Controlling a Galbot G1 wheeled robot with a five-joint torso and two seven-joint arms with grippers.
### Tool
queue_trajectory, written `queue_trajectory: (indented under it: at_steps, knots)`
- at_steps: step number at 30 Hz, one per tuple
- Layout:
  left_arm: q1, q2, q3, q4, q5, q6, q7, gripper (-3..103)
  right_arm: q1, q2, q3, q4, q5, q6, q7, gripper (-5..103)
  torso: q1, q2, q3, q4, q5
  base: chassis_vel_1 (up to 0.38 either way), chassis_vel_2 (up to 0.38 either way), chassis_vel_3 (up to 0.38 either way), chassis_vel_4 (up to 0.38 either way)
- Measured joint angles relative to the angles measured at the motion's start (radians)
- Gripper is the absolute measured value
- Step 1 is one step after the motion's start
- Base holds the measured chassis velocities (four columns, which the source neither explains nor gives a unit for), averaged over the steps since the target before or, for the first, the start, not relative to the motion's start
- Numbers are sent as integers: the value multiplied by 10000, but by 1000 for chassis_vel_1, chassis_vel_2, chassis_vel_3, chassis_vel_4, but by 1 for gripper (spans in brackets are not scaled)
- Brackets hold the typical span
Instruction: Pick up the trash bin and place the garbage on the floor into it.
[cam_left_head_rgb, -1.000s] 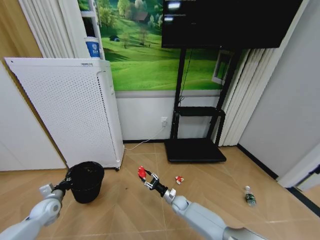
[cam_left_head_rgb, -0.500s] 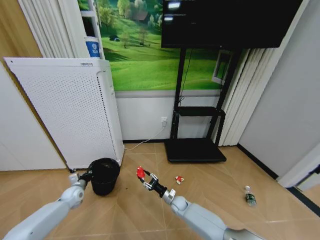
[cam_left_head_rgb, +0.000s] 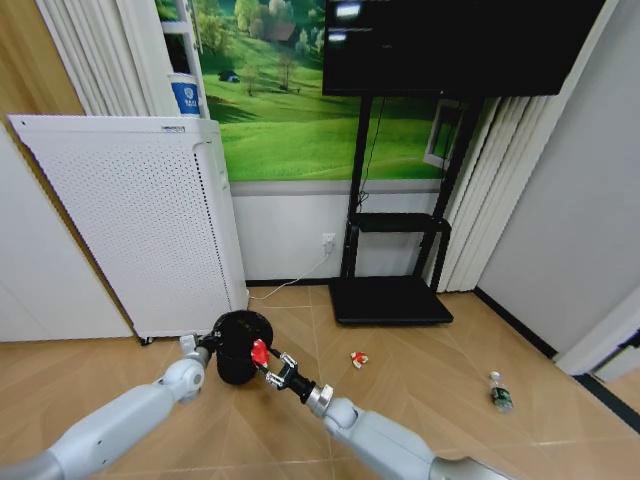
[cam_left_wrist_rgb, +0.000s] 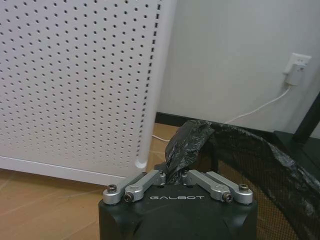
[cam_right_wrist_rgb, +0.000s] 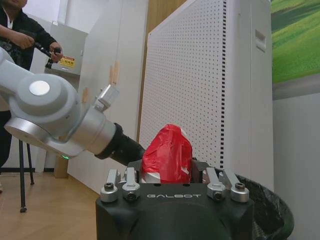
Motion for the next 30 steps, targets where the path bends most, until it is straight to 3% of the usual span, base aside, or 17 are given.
queue_trajectory:
  at_steps: [8, 21, 26, 28, 30]
  knots:
    - [11, 56, 290, -557, 57, 38, -9, 7, 262, 400, 78, -943, 341, -2, -366, 52, 0, 0, -1, 0, -1, 0, 0, 0, 0]
    - [186, -86, 396, -639, 188, 49, 70, 7, 342, 541, 145, -1250, 313, -13, -326, 50, -1, 1, 0, 0, -1, 0, 0, 0, 0]
    - [325, -193, 396, -634, 263, 49, 70, 7, 243, 492, 213, -1120, 230, -17, -123, 71, -1, 0, -1, 1, -1, 0, 0, 0, 0]
    - [328, -211, 396, -638, 267, 49, 62, 7, 221, 480, 226, -1108, 198, -18, -40, 71, -1, 1, -1, 1, -1, 0, 0, 0, 0]
    - [325, -229, 410, -656, 271, 48, 50, 7, 169, 424, 268, -1011, 134, -20, 96, 87, -1, 1, -1, -1, -1, 0, 0, 0, 0]
